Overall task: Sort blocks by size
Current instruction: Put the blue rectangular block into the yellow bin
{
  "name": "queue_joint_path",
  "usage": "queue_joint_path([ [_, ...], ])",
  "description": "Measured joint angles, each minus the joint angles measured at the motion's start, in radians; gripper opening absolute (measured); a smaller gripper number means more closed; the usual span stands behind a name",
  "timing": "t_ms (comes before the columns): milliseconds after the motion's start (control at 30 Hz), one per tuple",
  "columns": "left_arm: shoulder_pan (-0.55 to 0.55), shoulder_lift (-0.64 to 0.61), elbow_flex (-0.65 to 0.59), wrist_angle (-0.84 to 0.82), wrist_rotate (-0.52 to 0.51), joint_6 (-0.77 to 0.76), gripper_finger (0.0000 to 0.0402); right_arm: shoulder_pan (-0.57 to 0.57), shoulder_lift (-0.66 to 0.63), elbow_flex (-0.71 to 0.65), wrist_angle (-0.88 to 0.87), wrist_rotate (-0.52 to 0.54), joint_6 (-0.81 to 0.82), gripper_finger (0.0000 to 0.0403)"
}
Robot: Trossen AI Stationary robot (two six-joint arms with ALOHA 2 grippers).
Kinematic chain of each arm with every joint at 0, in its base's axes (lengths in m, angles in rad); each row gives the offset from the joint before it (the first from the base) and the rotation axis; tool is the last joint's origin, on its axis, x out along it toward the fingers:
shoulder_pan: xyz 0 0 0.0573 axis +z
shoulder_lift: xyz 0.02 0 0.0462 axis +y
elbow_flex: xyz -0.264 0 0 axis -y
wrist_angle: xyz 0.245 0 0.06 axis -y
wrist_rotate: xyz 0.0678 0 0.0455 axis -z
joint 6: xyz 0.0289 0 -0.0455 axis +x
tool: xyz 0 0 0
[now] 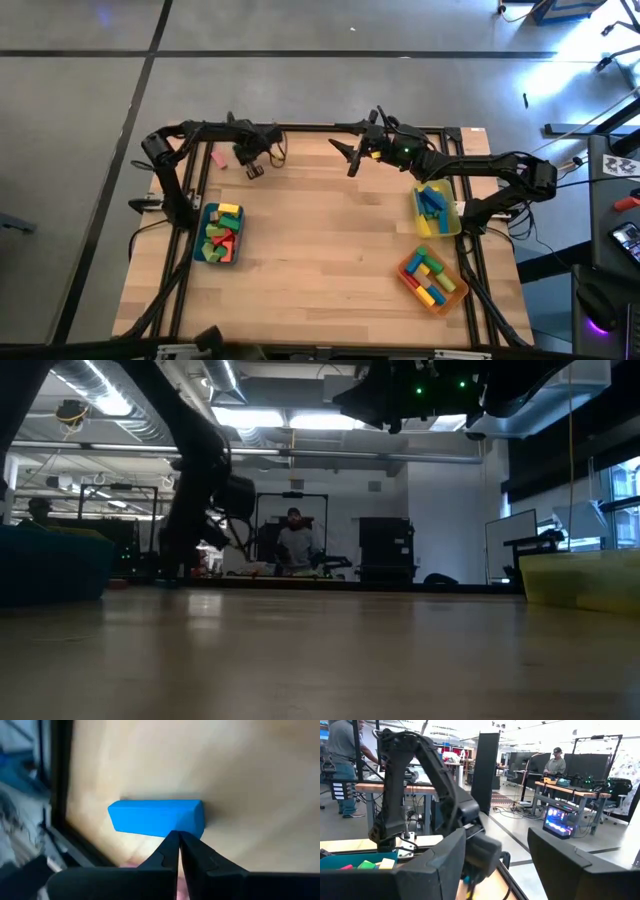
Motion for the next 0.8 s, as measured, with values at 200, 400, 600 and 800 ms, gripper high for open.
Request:
queue_joint_path([
  [200,-0.148,-0.022,0.019,0.001,0.155,-0.019,0.0005,0.000,0.000,0.000,-0.002,0.000,0.000,0.0218],
  [400,-0.273,-0.023,0.045,0.008,0.305,-0.064,0.0005,0.000,0.000,0.000,-0.016,0.000,-0.001,0.0218],
  [600,-0.374,-0.018,0.075,0.009,0.359,-0.078,0.0005,0.000,0.000,0.000,-0.024,0.000,-0.025,0.0218],
  [800,-0.449,-0.014,0.143,-0.050,0.364,-0.055,0.0005,0.000,0.000,0.000,-0.035,0.000,-0.026,0.0218],
])
